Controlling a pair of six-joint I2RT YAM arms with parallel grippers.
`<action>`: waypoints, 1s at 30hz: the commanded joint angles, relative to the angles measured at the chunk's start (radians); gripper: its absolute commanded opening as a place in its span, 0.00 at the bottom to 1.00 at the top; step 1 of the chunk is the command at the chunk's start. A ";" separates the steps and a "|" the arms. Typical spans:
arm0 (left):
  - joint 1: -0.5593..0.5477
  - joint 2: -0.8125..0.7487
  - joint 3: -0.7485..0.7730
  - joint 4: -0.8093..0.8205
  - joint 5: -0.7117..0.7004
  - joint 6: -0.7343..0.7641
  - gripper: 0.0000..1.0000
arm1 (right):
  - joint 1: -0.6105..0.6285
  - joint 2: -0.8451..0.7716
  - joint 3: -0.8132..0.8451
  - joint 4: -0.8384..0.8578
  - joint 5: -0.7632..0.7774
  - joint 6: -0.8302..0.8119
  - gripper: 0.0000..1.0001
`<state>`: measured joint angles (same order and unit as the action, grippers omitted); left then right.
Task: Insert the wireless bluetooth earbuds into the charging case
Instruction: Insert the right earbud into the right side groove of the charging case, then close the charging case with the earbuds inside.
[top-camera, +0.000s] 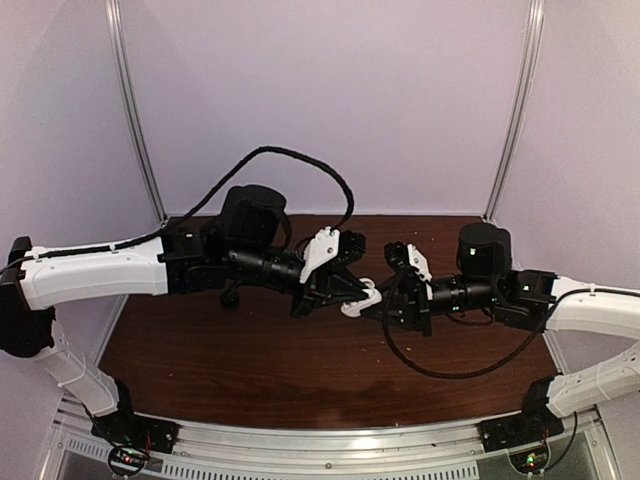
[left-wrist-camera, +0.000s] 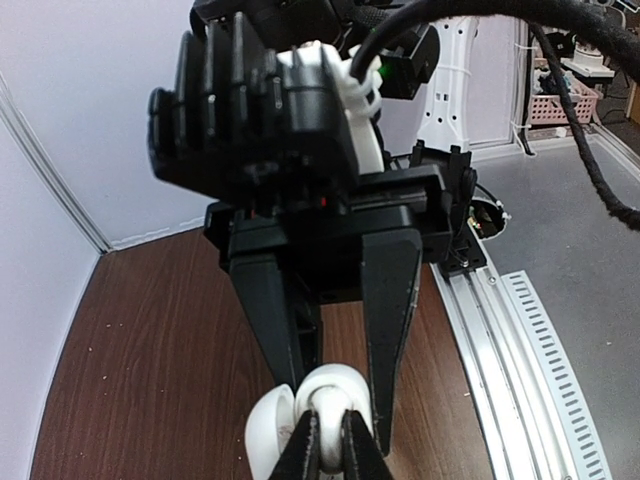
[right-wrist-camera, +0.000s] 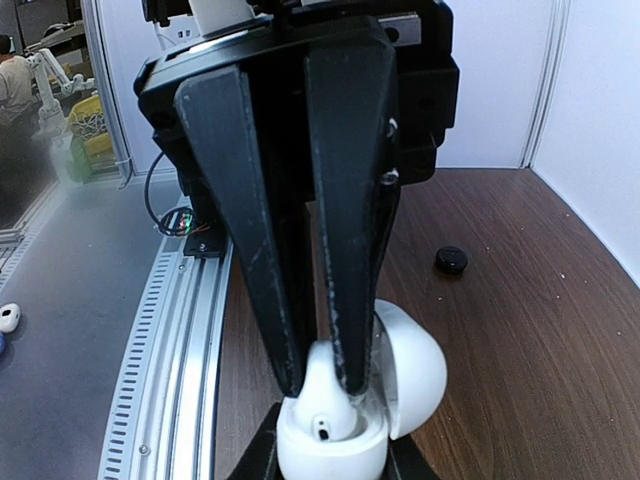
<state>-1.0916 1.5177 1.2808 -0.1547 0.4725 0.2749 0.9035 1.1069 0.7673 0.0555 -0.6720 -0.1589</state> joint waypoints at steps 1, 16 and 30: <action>-0.012 0.027 0.019 -0.034 -0.024 0.008 0.12 | 0.006 -0.036 0.006 0.089 -0.001 0.000 0.00; -0.013 -0.011 0.022 -0.045 -0.030 0.022 0.32 | 0.006 -0.029 -0.005 0.096 -0.006 0.005 0.00; -0.012 -0.178 -0.082 0.096 -0.132 0.006 0.40 | 0.007 -0.035 -0.031 0.125 -0.008 0.023 0.00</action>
<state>-1.1027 1.3640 1.2205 -0.1207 0.3916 0.2863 0.9039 1.0973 0.7498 0.1387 -0.6659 -0.1501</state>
